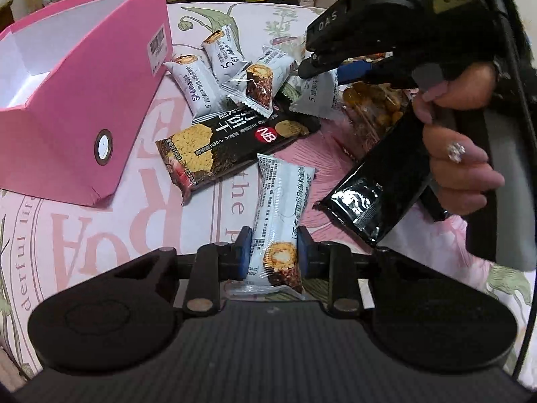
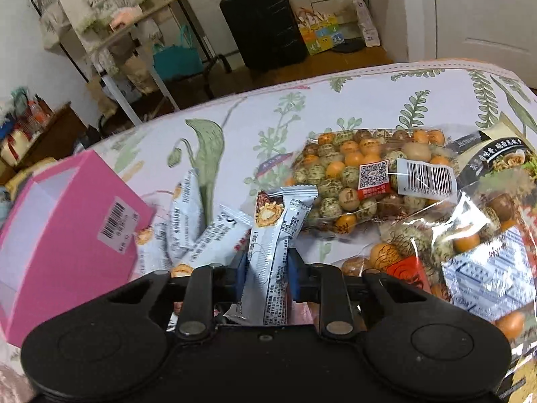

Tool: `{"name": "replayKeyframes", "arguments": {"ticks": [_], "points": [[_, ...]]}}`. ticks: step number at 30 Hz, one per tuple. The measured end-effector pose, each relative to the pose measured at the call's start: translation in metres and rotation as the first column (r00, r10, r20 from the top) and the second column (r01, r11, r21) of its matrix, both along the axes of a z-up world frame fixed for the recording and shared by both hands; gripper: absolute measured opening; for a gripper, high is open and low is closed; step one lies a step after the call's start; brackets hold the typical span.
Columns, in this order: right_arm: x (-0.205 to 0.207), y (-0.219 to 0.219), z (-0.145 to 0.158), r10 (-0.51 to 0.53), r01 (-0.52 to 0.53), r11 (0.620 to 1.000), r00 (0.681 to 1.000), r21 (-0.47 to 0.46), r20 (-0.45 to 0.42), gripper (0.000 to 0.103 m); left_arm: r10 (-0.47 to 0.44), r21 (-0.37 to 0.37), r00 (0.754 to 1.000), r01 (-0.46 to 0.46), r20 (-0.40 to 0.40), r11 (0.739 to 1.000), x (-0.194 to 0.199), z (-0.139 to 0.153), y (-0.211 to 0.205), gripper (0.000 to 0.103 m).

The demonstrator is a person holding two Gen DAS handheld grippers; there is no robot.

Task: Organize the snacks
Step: 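Grasp a white-wrapped bar with the left gripper while the right gripper grasps another, then carry both white bars into the pink box and open both grippers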

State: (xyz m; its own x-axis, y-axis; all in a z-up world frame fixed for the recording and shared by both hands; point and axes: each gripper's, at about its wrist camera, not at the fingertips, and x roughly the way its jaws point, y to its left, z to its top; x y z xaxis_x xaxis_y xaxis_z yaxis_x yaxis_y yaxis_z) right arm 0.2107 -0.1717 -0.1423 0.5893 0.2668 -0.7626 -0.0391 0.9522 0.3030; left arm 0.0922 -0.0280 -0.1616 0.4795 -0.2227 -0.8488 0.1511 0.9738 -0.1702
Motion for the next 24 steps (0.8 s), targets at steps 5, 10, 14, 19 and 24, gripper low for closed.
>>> {"name": "replayKeyframes", "arguments": {"ticks": [5, 10, 14, 19, 24], "points": [[-0.015, -0.006, 0.018, -0.009, 0.009, 0.999, 1.0, 0.045, 0.017, 0.029, -0.018, -0.014, 1.0, 0.018, 0.011, 1.0, -0.003, 0.011, 0.006, 0.024], [-0.03, -0.01, 0.035, 0.022, -0.021, 0.994, 1.0, 0.103, -0.007, 0.029, -0.02, -0.028, 1.0, 0.02, 0.008, 0.999, -0.005, 0.023, 0.017, 0.024], [-0.047, -0.016, 0.038, 0.069, -0.054, 0.975, 0.995, 0.214, -0.066, 0.029, -0.022, -0.025, 1.0, 0.021, -0.014, 0.999, -0.009, 0.03, 0.025, 0.024], [-0.078, -0.011, 0.032, 0.103, -0.076, 0.973, 0.989, 0.219, -0.111, 0.029, -0.019, -0.019, 0.998, 0.018, -0.056, 1.0, -0.018, 0.032, 0.04, 0.024], [-0.105, -0.006, 0.028, 0.139, -0.099, 0.967, 0.977, 0.233, -0.164, 0.029, 0.0, -0.014, 0.997, -0.001, -0.074, 1.0, -0.024, 0.041, 0.053, 0.024]]}}
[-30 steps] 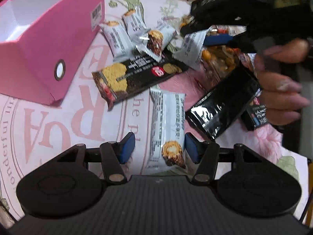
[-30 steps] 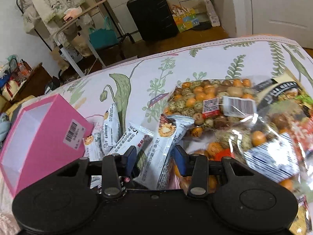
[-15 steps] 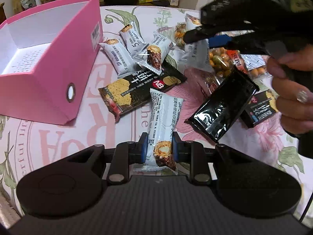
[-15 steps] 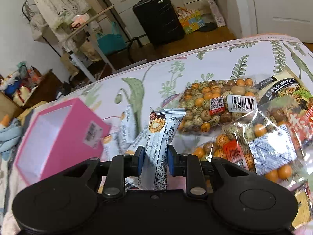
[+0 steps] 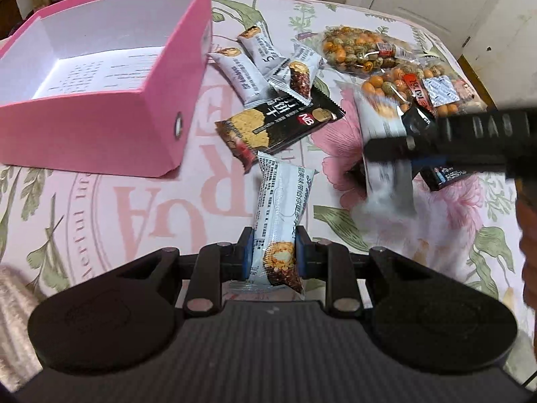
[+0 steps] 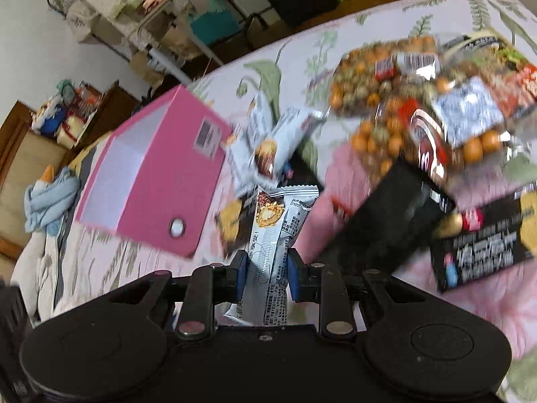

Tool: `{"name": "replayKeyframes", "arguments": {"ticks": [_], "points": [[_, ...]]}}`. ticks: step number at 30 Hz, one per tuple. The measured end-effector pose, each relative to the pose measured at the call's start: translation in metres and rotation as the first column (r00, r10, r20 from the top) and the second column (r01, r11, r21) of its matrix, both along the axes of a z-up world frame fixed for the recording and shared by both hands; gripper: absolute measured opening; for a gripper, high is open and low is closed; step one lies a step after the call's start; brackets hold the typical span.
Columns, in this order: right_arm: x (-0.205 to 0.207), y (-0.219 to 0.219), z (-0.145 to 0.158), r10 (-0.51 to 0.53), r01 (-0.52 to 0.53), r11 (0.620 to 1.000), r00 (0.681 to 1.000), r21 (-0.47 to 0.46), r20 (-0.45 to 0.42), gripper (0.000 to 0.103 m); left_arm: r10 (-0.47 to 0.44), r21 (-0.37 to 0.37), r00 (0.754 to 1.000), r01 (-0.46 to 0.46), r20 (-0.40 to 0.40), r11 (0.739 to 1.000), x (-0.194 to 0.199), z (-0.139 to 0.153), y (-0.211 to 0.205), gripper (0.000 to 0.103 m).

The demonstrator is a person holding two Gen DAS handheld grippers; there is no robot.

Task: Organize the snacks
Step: 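Carry both white bars into the pink box and open both grippers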

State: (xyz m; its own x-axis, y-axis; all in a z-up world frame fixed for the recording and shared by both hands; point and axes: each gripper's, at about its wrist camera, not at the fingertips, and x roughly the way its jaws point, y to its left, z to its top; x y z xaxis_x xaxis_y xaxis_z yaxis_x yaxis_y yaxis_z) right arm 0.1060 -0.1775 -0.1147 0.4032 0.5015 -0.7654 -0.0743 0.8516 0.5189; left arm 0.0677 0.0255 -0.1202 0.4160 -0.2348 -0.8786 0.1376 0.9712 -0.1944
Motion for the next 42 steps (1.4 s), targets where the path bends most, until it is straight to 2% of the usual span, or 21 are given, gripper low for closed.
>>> {"name": "replayKeyframes", "arguments": {"ticks": [8, 17, 20, 23, 27, 32, 35, 37, 38, 40, 42], "points": [[-0.022, 0.018, 0.023, 0.095, -0.096, 0.994, 0.995, -0.045, -0.023, 0.029, -0.01, -0.017, 1.0, 0.01, 0.014, 1.0, -0.014, 0.032, 0.024, 0.024], [-0.037, 0.047, 0.055, 0.231, -0.232, 0.971, 0.973, -0.063, -0.015, 0.029, 0.013, -0.043, 1.0, -0.012, 0.027, 0.999, -0.016, 0.067, 0.064, 0.024], [-0.038, 0.063, 0.067, 0.279, -0.278, 0.958, 0.96, -0.071, 0.018, 0.029, 0.049, -0.069, 0.998, -0.046, 0.042, 0.997, -0.014, 0.079, 0.079, 0.024], [-0.034, 0.081, 0.074, 0.326, -0.321, 0.942, 0.944, -0.097, 0.046, 0.029, 0.096, -0.063, 0.992, -0.091, 0.078, 0.994, -0.014, 0.089, 0.091, 0.024], [-0.023, 0.1, 0.081, 0.356, -0.348, 0.933, 0.93, -0.088, 0.097, 0.029, 0.131, -0.096, 0.985, -0.121, 0.115, 0.988, -0.006, 0.104, 0.107, 0.024], [0.004, 0.125, 0.098, 0.383, -0.373, 0.924, 0.903, -0.089, 0.194, 0.029, 0.158, -0.077, 0.97, -0.146, 0.186, 0.986, 0.015, 0.119, 0.118, 0.024], [0.029, 0.143, 0.102, 0.409, -0.393, 0.912, 0.88, -0.114, 0.24, 0.029, 0.17, -0.092, 0.952, -0.151, 0.253, 0.984, 0.039, 0.118, 0.125, 0.024], [0.046, 0.152, 0.097, 0.422, -0.396, 0.906, 0.869, -0.151, 0.258, 0.029, 0.18, -0.062, 0.942, -0.17, 0.282, 0.984, 0.056, 0.109, 0.128, 0.024], [0.055, 0.155, 0.093, 0.42, -0.392, 0.907, 0.87, -0.153, 0.26, 0.029, 0.188, -0.054, 0.945, -0.18, 0.267, 0.982, 0.068, 0.103, 0.131, 0.024], [0.071, 0.163, 0.085, 0.421, -0.394, 0.907, 0.867, -0.151, 0.265, 0.029, 0.198, -0.085, 0.954, -0.183, 0.227, 0.979, 0.087, 0.091, 0.139, 0.024], [0.085, 0.173, 0.079, 0.428, -0.398, 0.903, 0.862, -0.162, 0.272, 0.029, 0.23, -0.112, 0.962, -0.215, 0.15, 0.97, 0.107, 0.079, 0.15, 0.023]]}}
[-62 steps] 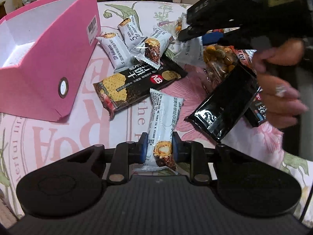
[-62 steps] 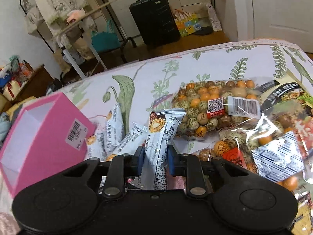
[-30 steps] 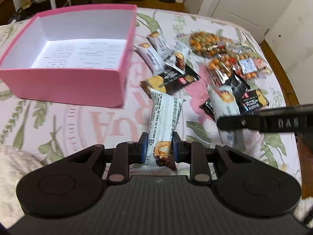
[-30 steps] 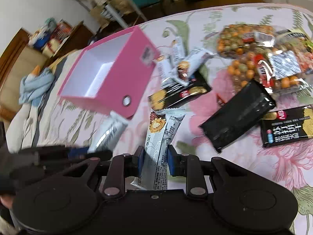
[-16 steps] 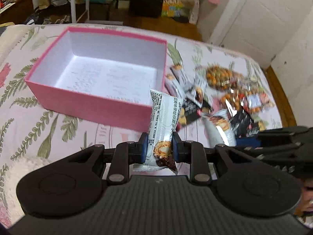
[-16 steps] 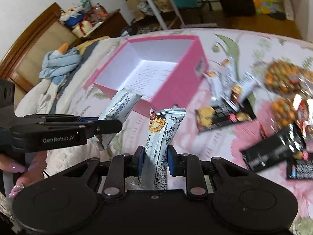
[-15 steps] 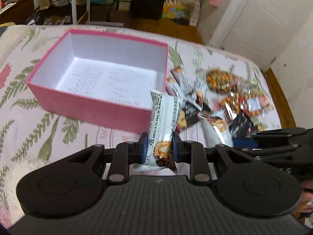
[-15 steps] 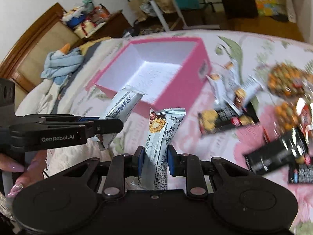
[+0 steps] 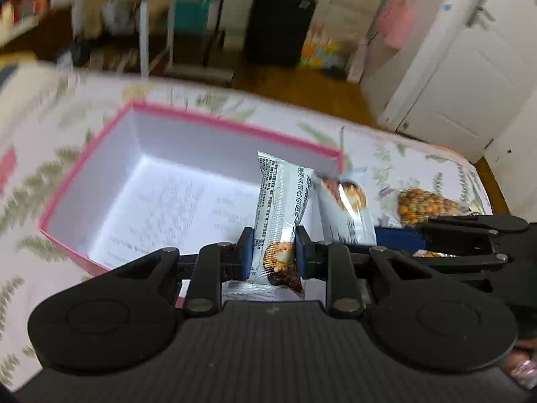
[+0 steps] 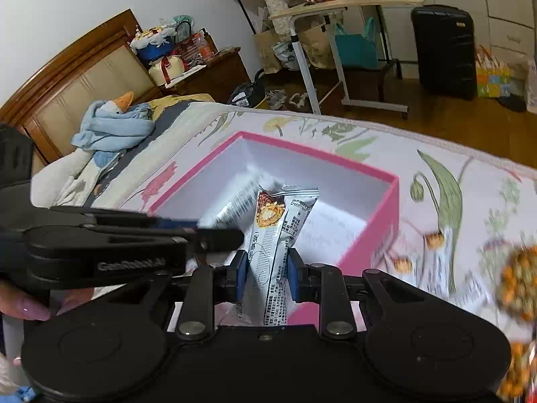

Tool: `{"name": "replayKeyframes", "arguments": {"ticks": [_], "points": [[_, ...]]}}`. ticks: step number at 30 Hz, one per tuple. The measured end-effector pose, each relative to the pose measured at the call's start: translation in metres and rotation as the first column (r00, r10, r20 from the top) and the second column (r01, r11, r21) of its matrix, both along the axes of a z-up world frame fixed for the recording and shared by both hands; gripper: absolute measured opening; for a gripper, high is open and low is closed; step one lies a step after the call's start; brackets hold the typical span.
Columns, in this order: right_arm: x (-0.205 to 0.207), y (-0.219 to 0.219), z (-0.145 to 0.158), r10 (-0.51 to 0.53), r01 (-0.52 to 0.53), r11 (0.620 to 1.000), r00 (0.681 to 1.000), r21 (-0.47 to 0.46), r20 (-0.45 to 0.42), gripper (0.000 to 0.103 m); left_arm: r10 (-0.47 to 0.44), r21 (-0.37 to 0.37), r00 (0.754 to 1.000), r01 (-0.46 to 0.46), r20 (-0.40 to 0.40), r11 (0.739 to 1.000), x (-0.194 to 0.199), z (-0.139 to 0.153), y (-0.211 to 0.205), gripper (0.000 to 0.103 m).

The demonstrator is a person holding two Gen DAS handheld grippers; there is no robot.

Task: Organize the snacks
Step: 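Carry both white bars into the pink box and open both grippers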

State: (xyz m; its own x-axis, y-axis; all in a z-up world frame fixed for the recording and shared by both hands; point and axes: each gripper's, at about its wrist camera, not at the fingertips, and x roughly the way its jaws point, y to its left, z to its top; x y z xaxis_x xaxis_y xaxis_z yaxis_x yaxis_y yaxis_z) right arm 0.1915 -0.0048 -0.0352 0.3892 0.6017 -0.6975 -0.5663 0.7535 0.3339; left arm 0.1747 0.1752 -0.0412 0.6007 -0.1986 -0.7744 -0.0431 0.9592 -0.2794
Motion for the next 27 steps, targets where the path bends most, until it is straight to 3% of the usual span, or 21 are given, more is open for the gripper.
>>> {"name": "replayKeyframes", "arguments": {"ticks": [2, 4, 6, 11, 15, 20, 22, 24, 25, 27], "points": [[0.016, 0.01, -0.006, 0.006, -0.006, 0.999, 1.0, -0.033, 0.003, 0.029, 0.034, -0.072, 0.996, -0.04, -0.081, 0.997, 0.017, -0.013, 0.013, 0.023], [0.034, 0.019, -0.013, 0.023, -0.023, 0.997, 1.0, -0.069, -0.001, 0.029, 0.069, -0.179, 0.976, -0.107, -0.205, 0.978, 0.033, -0.032, 0.031, 0.023], [0.051, 0.028, -0.022, 0.055, -0.058, 0.993, 0.998, -0.101, -0.026, 0.029, 0.092, -0.21, 0.971, -0.139, -0.223, 0.968, 0.041, -0.044, 0.04, 0.023], [0.08, 0.055, -0.04, 0.092, -0.101, 0.962, 0.995, -0.255, -0.048, 0.029, 0.151, -0.138, 0.963, -0.185, -0.223, 0.973, 0.064, -0.07, 0.044, 0.023], [0.09, 0.067, -0.054, 0.125, -0.135, 0.922, 0.991, -0.364, -0.05, 0.029, 0.16, -0.138, 0.949, -0.203, -0.271, 0.97, 0.082, -0.092, 0.049, 0.023], [0.083, 0.083, -0.062, 0.191, -0.195, 0.875, 0.98, -0.443, -0.055, 0.03, 0.119, -0.075, 0.947, -0.148, -0.299, 0.986, 0.093, -0.104, 0.039, 0.024], [0.081, 0.09, -0.066, 0.196, -0.191, 0.852, 0.98, -0.487, -0.041, 0.031, 0.122, -0.041, 0.945, -0.141, -0.304, 0.989, 0.094, -0.105, 0.039, 0.028], [0.08, 0.09, -0.069, 0.184, -0.162, 0.839, 0.983, -0.52, -0.009, 0.035, 0.101, -0.033, 0.957, -0.114, -0.274, 0.993, 0.09, -0.1, 0.038, 0.039], [0.078, 0.088, -0.068, 0.178, -0.151, 0.843, 0.984, -0.516, 0.002, 0.035, 0.103, -0.018, 0.961, -0.112, -0.257, 0.994, 0.088, -0.097, 0.039, 0.047], [0.07, 0.082, -0.058, 0.144, -0.117, 0.869, 0.989, -0.481, 0.02, 0.038, 0.087, 0.01, 0.974, -0.087, -0.211, 0.996, 0.081, -0.091, 0.042, 0.048]]}}
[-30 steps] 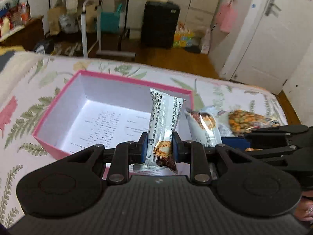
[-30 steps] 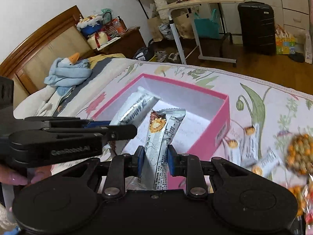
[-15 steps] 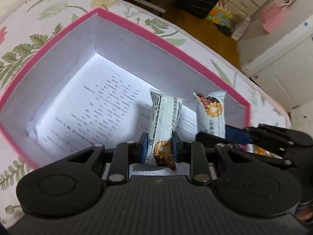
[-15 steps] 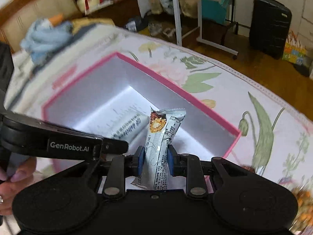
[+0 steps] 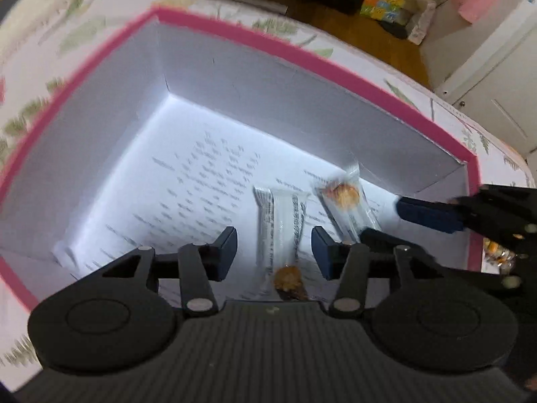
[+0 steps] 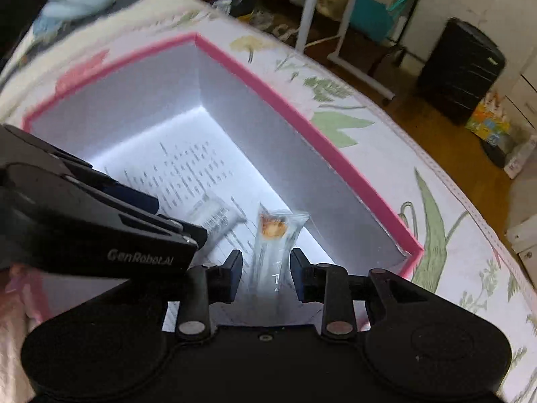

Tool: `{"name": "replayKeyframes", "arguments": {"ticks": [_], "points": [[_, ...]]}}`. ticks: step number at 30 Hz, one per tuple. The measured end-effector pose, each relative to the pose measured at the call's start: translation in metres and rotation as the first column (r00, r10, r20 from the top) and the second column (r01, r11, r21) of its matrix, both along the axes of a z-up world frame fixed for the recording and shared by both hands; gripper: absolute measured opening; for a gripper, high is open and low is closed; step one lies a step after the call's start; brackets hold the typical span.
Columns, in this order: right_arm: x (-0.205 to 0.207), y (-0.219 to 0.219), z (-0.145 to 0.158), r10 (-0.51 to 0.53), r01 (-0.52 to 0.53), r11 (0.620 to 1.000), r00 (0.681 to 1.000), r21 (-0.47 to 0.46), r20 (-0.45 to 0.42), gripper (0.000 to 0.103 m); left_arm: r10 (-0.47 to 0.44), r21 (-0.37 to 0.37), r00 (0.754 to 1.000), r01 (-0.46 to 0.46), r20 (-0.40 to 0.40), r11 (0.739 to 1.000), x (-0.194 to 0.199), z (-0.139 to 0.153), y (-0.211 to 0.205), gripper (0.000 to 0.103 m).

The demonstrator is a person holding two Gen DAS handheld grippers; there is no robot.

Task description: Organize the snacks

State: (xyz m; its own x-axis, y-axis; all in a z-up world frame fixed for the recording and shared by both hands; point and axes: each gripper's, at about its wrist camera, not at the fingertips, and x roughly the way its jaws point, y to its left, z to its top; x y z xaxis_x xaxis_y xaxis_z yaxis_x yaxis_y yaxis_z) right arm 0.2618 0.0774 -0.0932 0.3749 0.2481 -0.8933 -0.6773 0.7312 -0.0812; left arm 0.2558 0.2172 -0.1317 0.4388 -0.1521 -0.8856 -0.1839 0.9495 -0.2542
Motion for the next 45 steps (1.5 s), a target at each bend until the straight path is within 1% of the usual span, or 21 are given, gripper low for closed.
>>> {"name": "replayKeyframes", "arguments": {"ticks": [2, 4, 6, 8, 9, 11, 13, 15, 17, 19, 20, 23, 27, 30, 32, 34, 37, 39, 41, 43, 45], "points": [[-0.01, -0.012, 0.018, -0.059, 0.061, 0.994, 0.998, 0.091, -0.023, 0.049, -0.02, -0.004, 1.0, 0.02, 0.023, 1.0, -0.008, 0.007, 0.005, 0.048], [-0.024, -0.027, 0.035, -0.1, 0.105, 0.98, 0.994, 0.171, -0.033, 0.049, -0.038, -0.028, 0.998, 0.039, 0.046, 0.999, -0.017, 0.017, 0.009, 0.048], [-0.042, -0.047, 0.053, -0.139, 0.146, 0.958, 0.989, 0.246, -0.049, 0.049, -0.079, -0.041, 0.994, 0.082, 0.075, 0.996, -0.03, 0.031, 0.009, 0.048], [-0.057, -0.066, 0.068, -0.16, 0.177, 0.936, 0.984, 0.306, -0.078, 0.049, -0.125, -0.015, 0.987, 0.127, 0.098, 0.992, -0.041, 0.045, 0.005, 0.048], [-0.065, -0.075, 0.076, -0.167, 0.188, 0.926, 0.982, 0.327, -0.091, 0.049, -0.154, 0.016, 0.982, 0.153, 0.111, 0.988, -0.049, 0.054, 0.0, 0.048], [-0.08, -0.09, 0.09, -0.177, 0.198, 0.919, 0.98, 0.342, -0.091, 0.049, -0.214, 0.088, 0.967, 0.203, 0.142, 0.975, -0.064, 0.072, -0.009, 0.048], [-0.092, -0.103, 0.1, -0.186, 0.203, 0.918, 0.979, 0.342, -0.082, 0.049, -0.258, 0.142, 0.952, 0.236, 0.165, 0.961, -0.079, 0.089, -0.017, 0.048], [-0.102, -0.117, 0.111, -0.205, 0.224, 0.909, 0.975, 0.352, -0.09, 0.049, -0.293, 0.174, 0.938, 0.263, 0.182, 0.949, -0.092, 0.106, -0.024, 0.05], [-0.108, -0.135, 0.117, -0.234, 0.278, 0.88, 0.959, 0.386, -0.157, 0.049, -0.306, 0.188, 0.938, 0.274, 0.165, 0.943, -0.102, 0.118, -0.029, 0.051], [-0.114, -0.155, 0.119, -0.264, 0.353, 0.851, 0.928, 0.39, -0.262, 0.049, -0.32, 0.193, 0.934, 0.288, 0.16, 0.938, -0.111, 0.126, -0.035, 0.051], [-0.118, -0.165, 0.119, -0.285, 0.382, 0.839, 0.915, 0.388, -0.286, 0.049, -0.326, 0.193, 0.932, 0.294, 0.16, 0.936, -0.115, 0.129, -0.038, 0.051], [-0.132, -0.185, 0.117, -0.311, 0.406, 0.826, 0.907, 0.391, -0.285, 0.049, -0.357, 0.162, 0.922, 0.333, 0.151, 0.929, -0.127, 0.134, -0.055, 0.051], [-0.153, -0.211, 0.108, -0.365, 0.423, 0.835, 0.904, 0.351, -0.222, 0.049, -0.408, 0.135, 0.899, 0.39, 0.16, 0.911, -0.143, 0.13, -0.084, 0.051], [-0.164, -0.23, 0.093, -0.401, 0.444, 0.826, 0.896, 0.347, -0.191, 0.049, -0.444, 0.137, 0.88, 0.425, 0.166, 0.895, -0.152, 0.124, -0.109, 0.051], [-0.17, -0.242, 0.08, -0.423, 0.45, 0.825, 0.893, 0.342, -0.153, 0.049, -0.466, 0.112, 0.869, 0.452, 0.167, 0.885, -0.155, 0.118, -0.125, 0.051], [-0.175, -0.254, 0.07, -0.446, 0.451, 0.831, 0.89, 0.325, -0.095, 0.049, -0.479, 0.079, 0.864, 0.472, 0.159, 0.878, -0.158, 0.111, -0.14, 0.051], [-0.173, -0.266, 0.049, -0.46, 0.443, 0.853, 0.888, 0.276, -0.007, 0.049, -0.477, 0.044, 0.865, 0.476, 0.155, 0.878, -0.16, 0.099, -0.159, 0.051], [-0.169, -0.277, 0.035, -0.465, 0.446, 0.856, 0.885, 0.263, 0.011, 0.049, -0.464, 0.02, 0.871, 0.468, 0.162, 0.884, -0.161, 0.086, -0.171, 0.049], [-0.164, -0.288, 0.023, -0.476, 0.456, 0.844, 0.88, 0.281, 0.001, 0.049, -0.452, -0.01, 0.88, 0.458, 0.147, 0.889, -0.159, 0.07, -0.184, 0.049], [-0.158, -0.3, 0.011, -0.506, 0.483, 0.818, 0.863, 0.311, -0.008, 0.049, -0.434, -0.048, 0.892, 0.442, 0.127, 0.896, -0.156, 0.053, -0.195, 0.048], [-0.155, -0.306, 0.0, -0.527, 0.497, 0.806, 0.85, 0.322, 0.006, 0.049, -0.413, -0.087, 0.905, 0.422, 0.102, 0.902, -0.151, 0.035, -0.206, 0.047]]}}
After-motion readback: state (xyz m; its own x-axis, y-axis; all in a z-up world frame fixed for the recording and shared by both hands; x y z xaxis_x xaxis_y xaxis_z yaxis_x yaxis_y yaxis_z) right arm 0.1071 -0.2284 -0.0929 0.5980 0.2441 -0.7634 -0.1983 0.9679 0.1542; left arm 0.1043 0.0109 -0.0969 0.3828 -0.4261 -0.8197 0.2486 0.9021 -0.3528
